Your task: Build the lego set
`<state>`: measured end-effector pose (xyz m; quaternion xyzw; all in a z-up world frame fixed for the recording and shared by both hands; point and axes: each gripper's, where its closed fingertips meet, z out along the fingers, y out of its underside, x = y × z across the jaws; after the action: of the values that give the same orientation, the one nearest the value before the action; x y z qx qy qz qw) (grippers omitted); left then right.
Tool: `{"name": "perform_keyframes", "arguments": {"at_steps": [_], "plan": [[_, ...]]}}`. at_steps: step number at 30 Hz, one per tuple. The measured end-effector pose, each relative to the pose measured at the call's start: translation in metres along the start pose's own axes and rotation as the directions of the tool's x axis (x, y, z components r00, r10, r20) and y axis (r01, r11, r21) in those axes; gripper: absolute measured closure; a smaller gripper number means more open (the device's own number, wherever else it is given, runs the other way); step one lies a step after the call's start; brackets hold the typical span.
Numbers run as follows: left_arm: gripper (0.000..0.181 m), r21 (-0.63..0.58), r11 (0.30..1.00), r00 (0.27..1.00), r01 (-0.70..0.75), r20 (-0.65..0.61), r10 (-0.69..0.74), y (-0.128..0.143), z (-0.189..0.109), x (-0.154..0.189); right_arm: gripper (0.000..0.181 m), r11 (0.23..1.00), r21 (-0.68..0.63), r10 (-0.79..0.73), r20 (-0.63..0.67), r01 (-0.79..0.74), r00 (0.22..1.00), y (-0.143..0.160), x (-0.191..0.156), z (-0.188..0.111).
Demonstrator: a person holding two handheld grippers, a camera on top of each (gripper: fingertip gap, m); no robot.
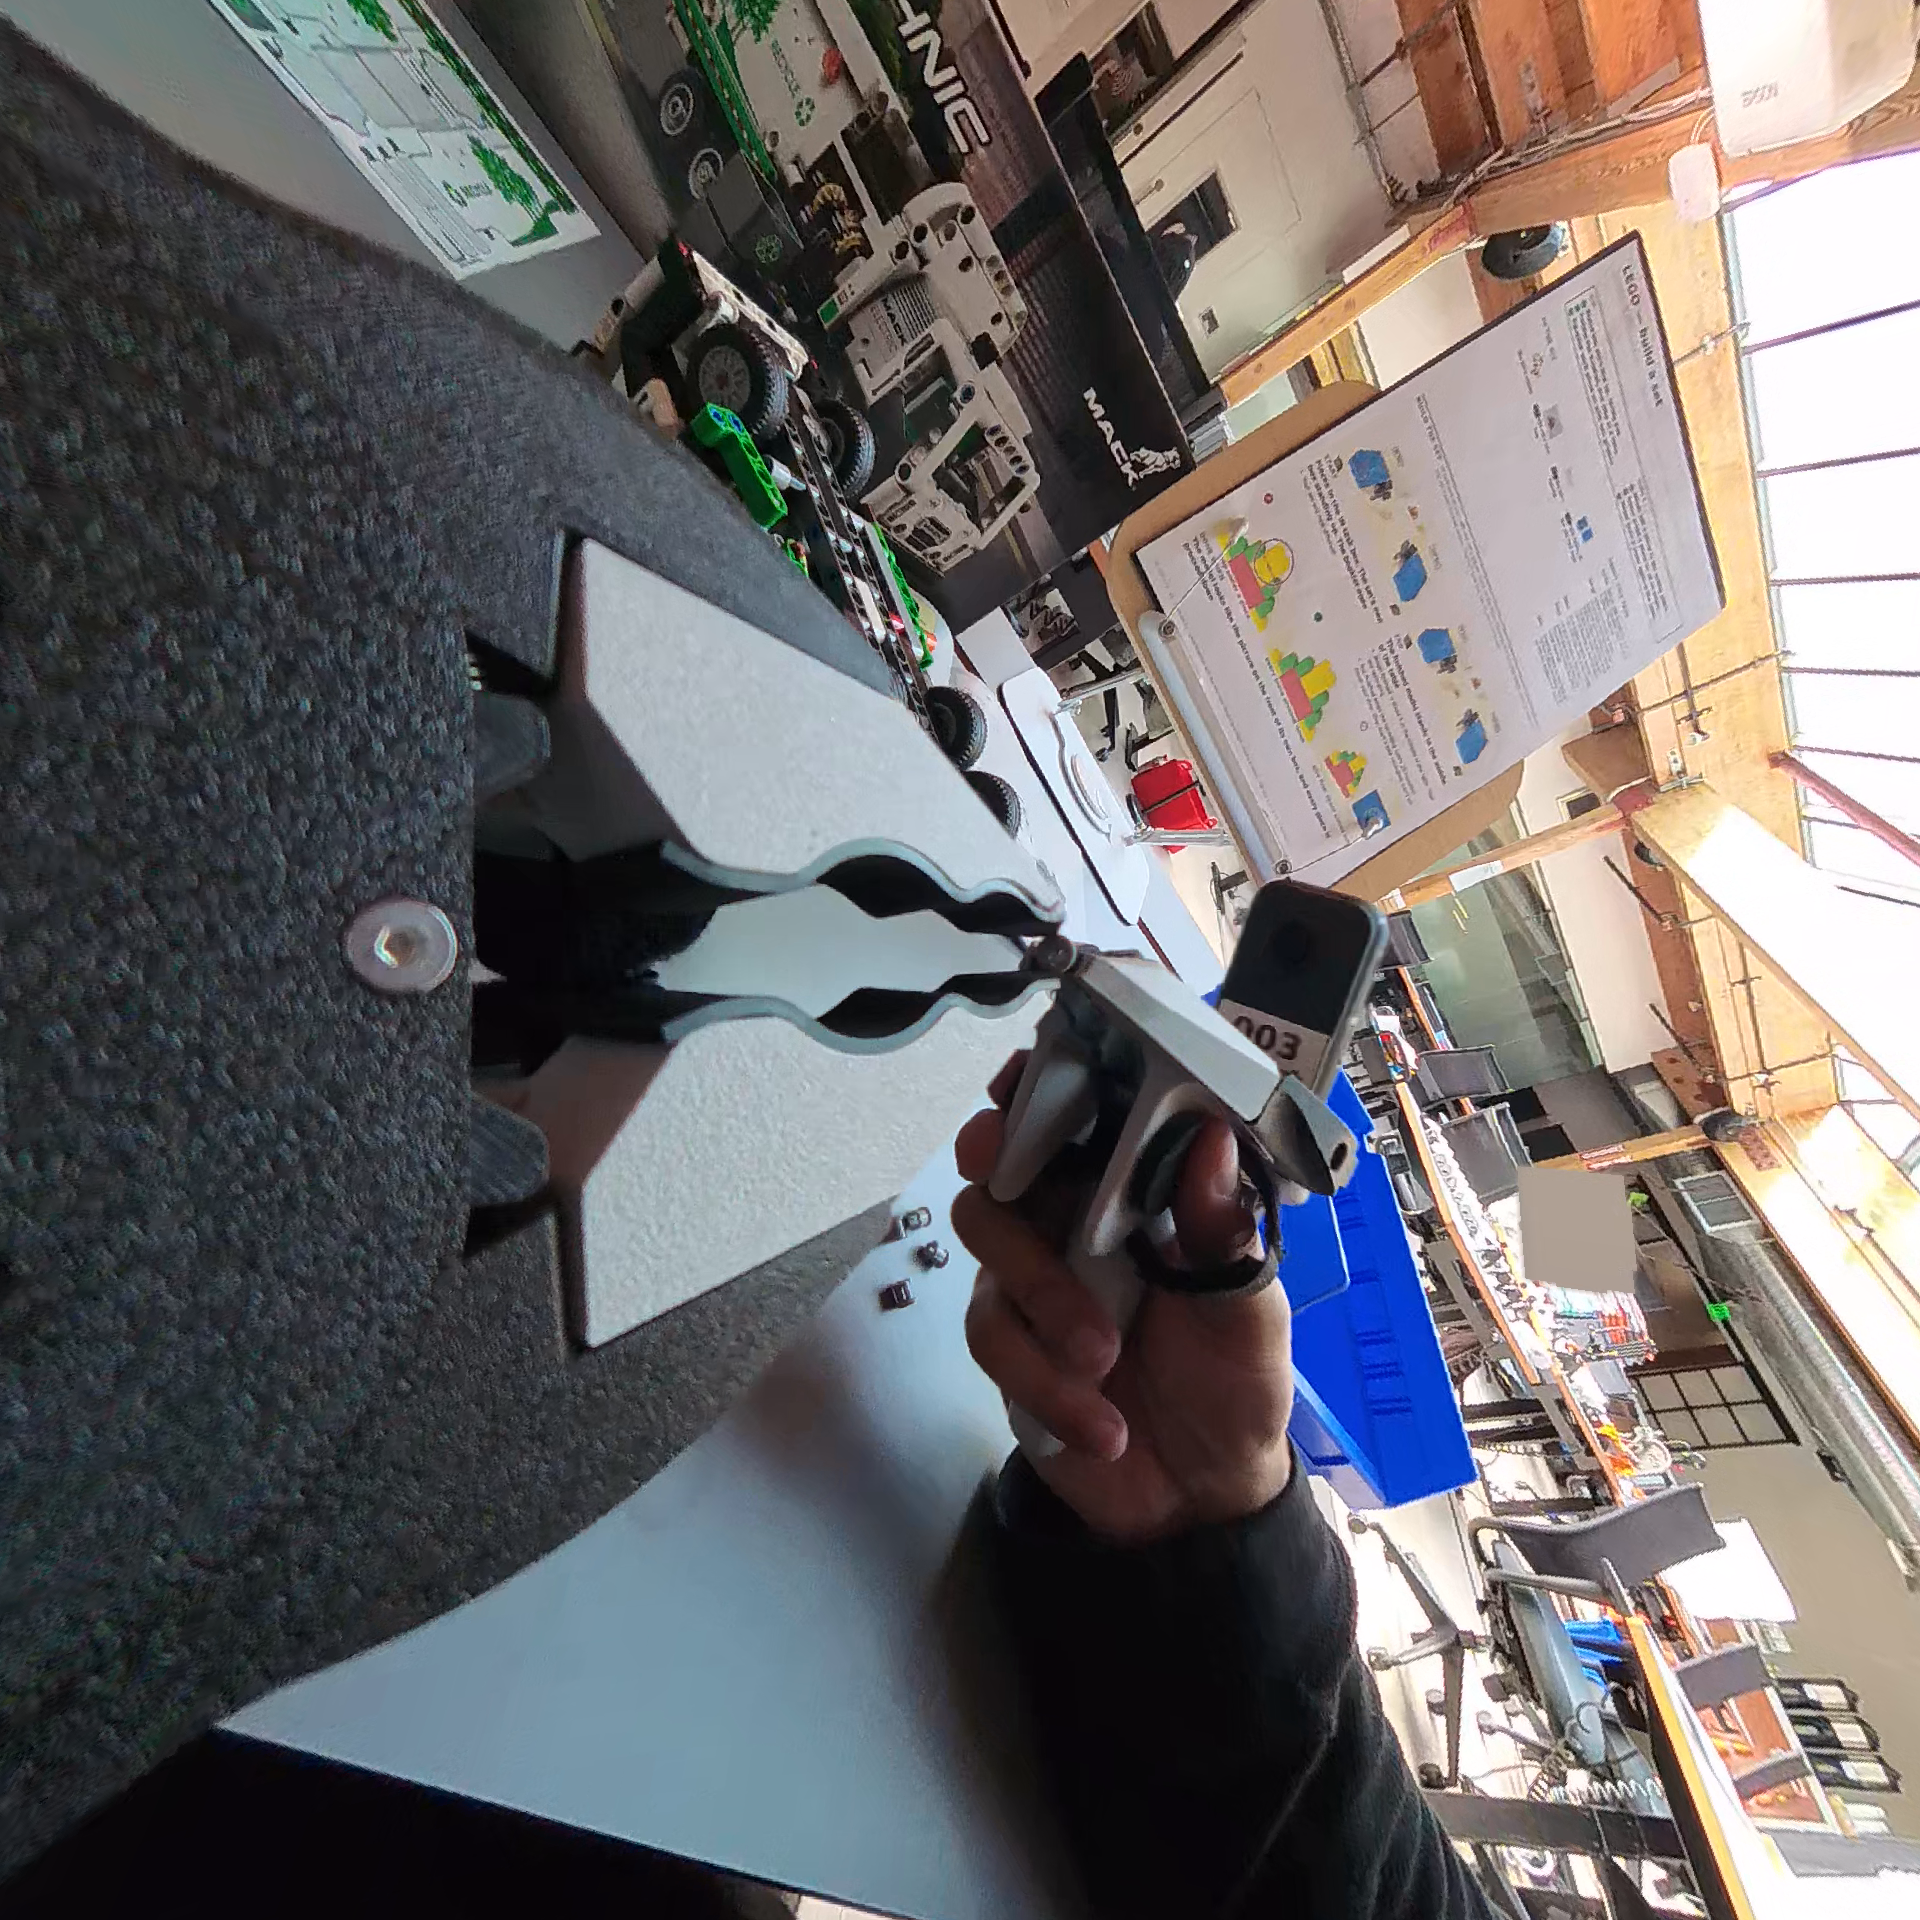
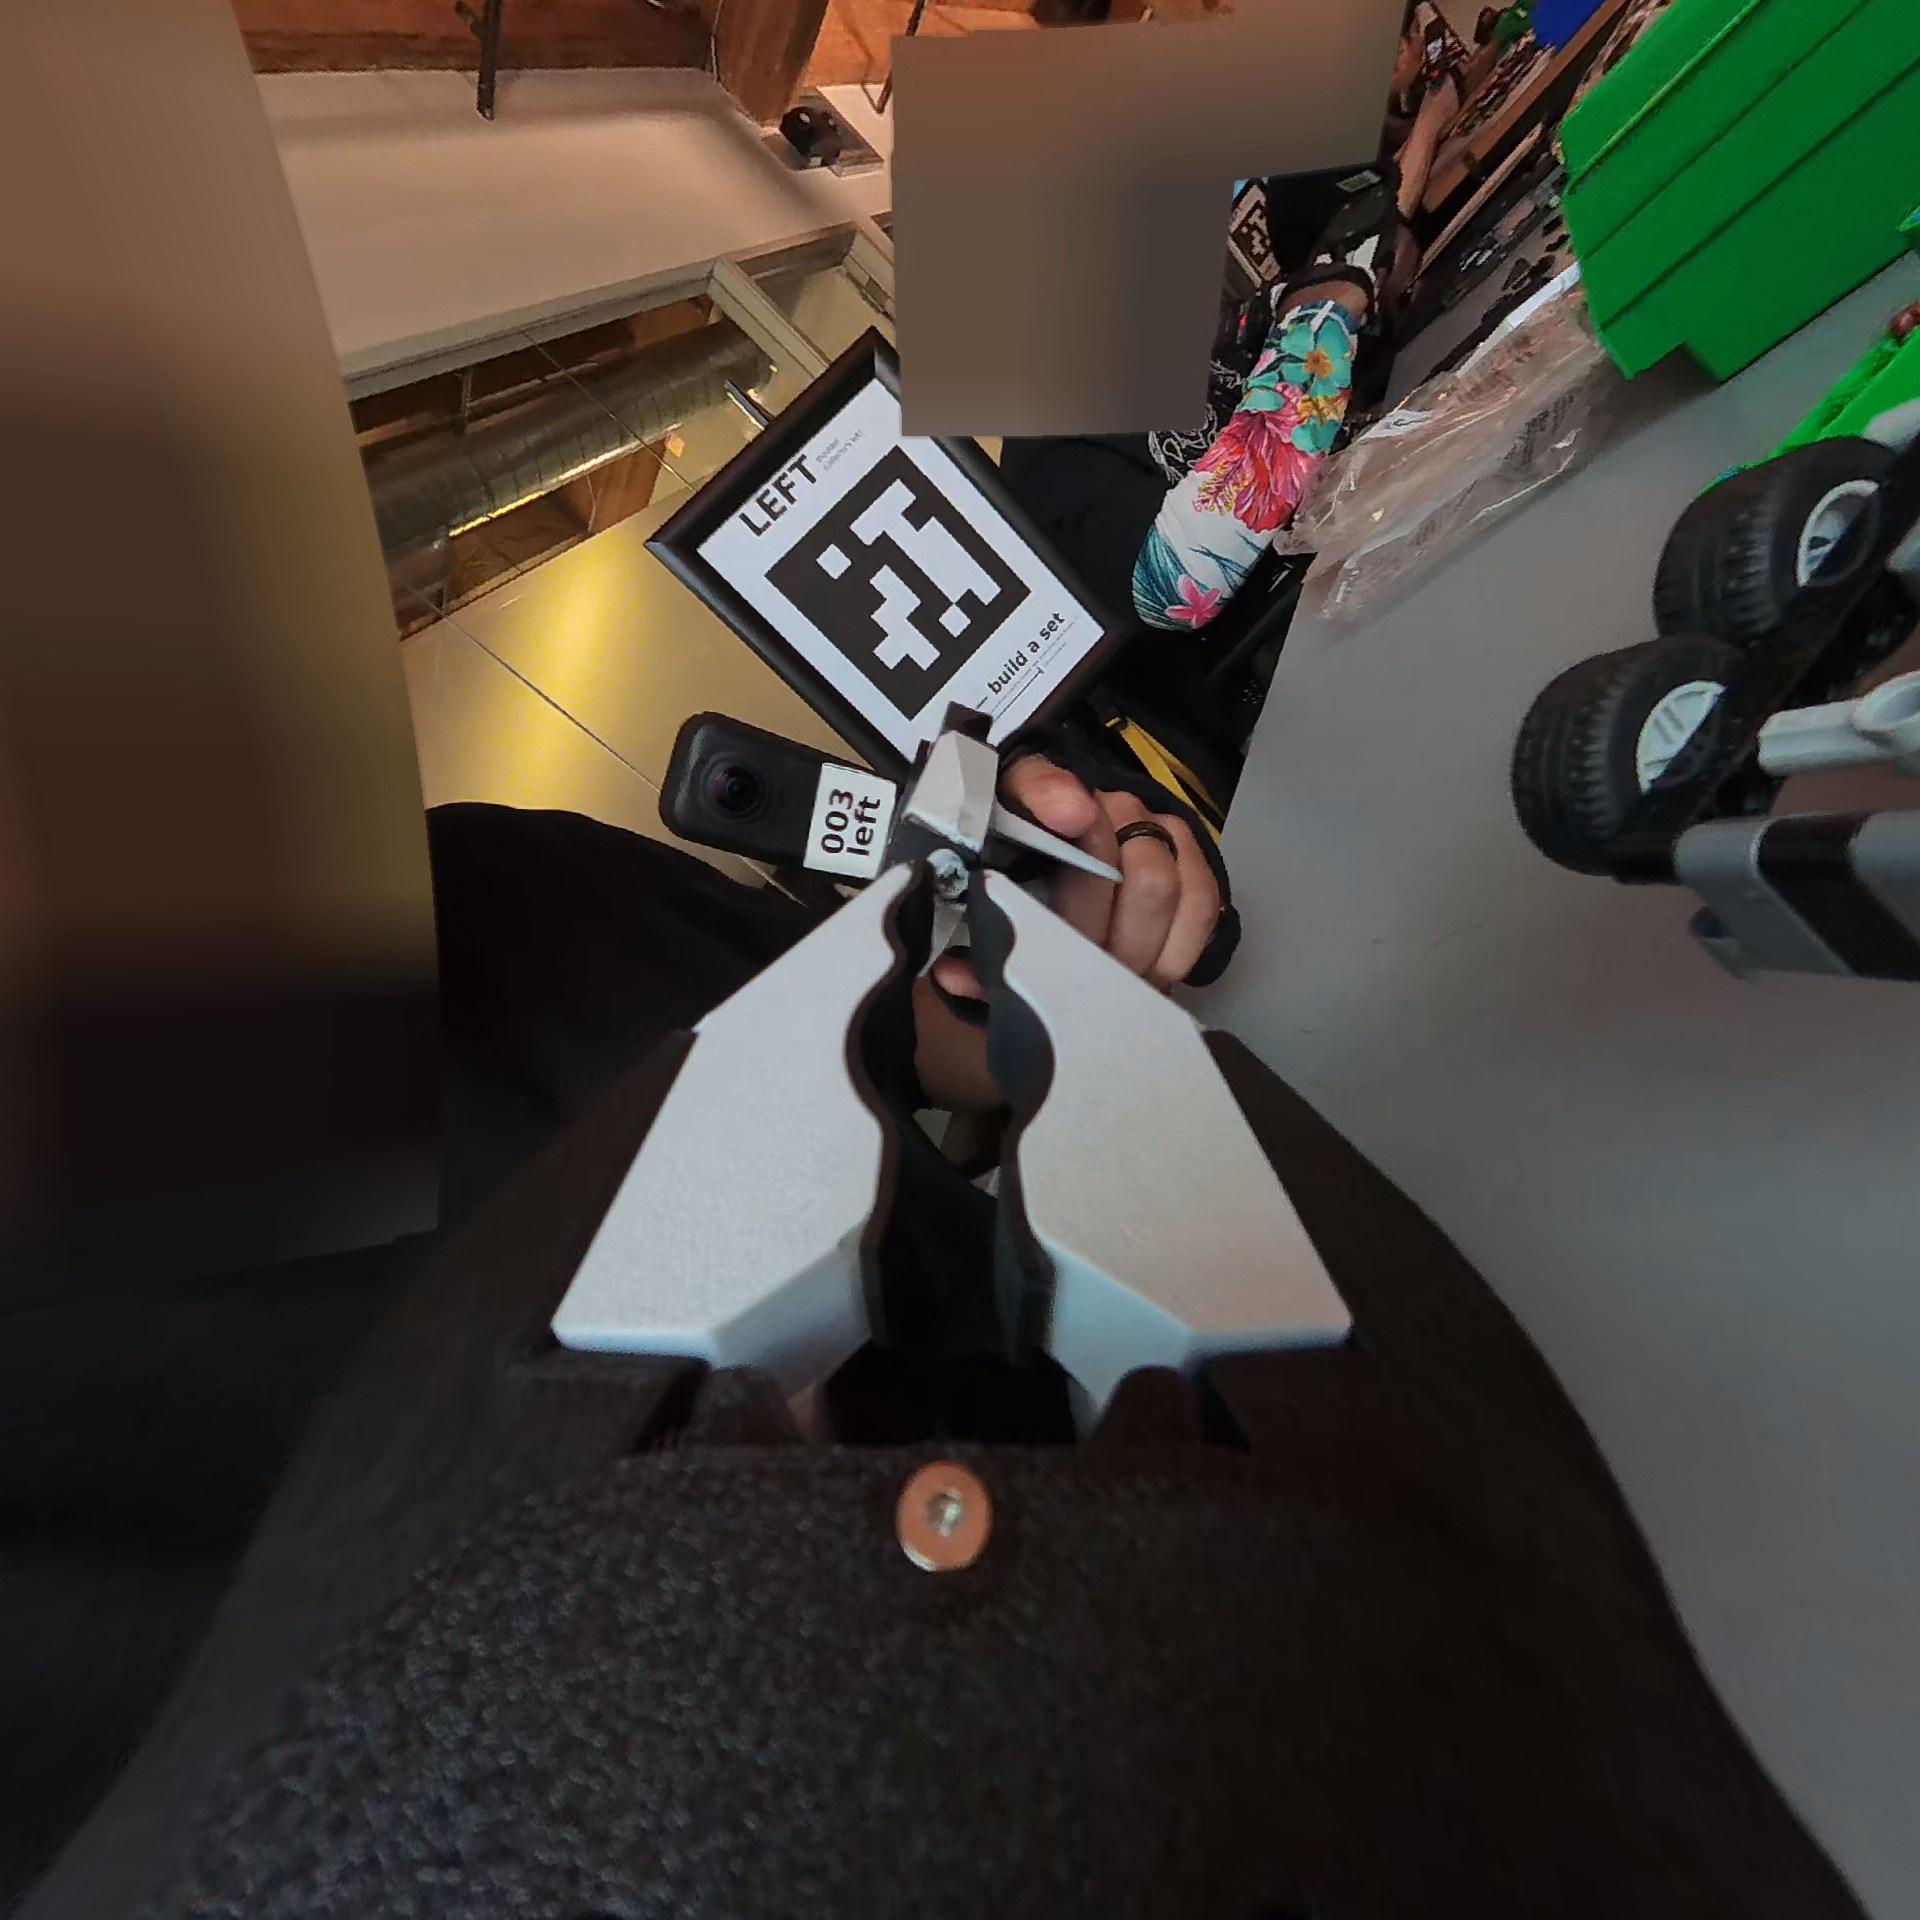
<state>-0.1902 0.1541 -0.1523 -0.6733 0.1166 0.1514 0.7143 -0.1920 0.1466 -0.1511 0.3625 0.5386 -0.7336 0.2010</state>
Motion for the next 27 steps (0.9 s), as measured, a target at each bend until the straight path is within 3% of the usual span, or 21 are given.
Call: {"name": "perform_keyframes", "arguments": {"at_steps": [1,9,17,20,23,27], "plan": [[0.176,-0.01,1.0,1.0,-0.007,0.003,0.007,0.001,0.0,0.0,0.176,1.0,-0.007,-0.01,-0.018,0.01,1.0,0.0,0.002,0.0],[0.176,-0.061,0.996,0.997,-0.07,-0.029,0.068,0.011,0.001,0.003,0.176,0.991,-0.095,-0.105,-0.133,0.092,0.986,0.007,0.012,-0.003],[0.176,-0.061,0.987,0.985,-0.149,-0.096,0.143,0.014,-0.005,0.011,0.176,0.982,-0.16,-0.124,-0.127,0.103,0.984,0.016,0.011,0.0],[0.176,0.039,0.999,0.994,0.018,-0.113,-0.014,-0.002,-0.01,0.008,0.165,0.982,-0.132,-0.153,-0.103,0.139,0.983,0.007,0.005,-0.004],[0.176,0.166,0.955,0.963,0.245,-0.154,-0.22,-0.023,-0.019,-0.005,0.168,0.981,-0.046,-0.195,-0.136,0.191,0.971,-0.017,0.004,-0.022],[0.176,0.219,0.912,0.934,0.347,-0.172,-0.314,-0.03,-0.022,-0.015,0.173,0.969,-0.024,-0.246,-0.179,0.246,0.952,-0.027,0.005,-0.032]]}}
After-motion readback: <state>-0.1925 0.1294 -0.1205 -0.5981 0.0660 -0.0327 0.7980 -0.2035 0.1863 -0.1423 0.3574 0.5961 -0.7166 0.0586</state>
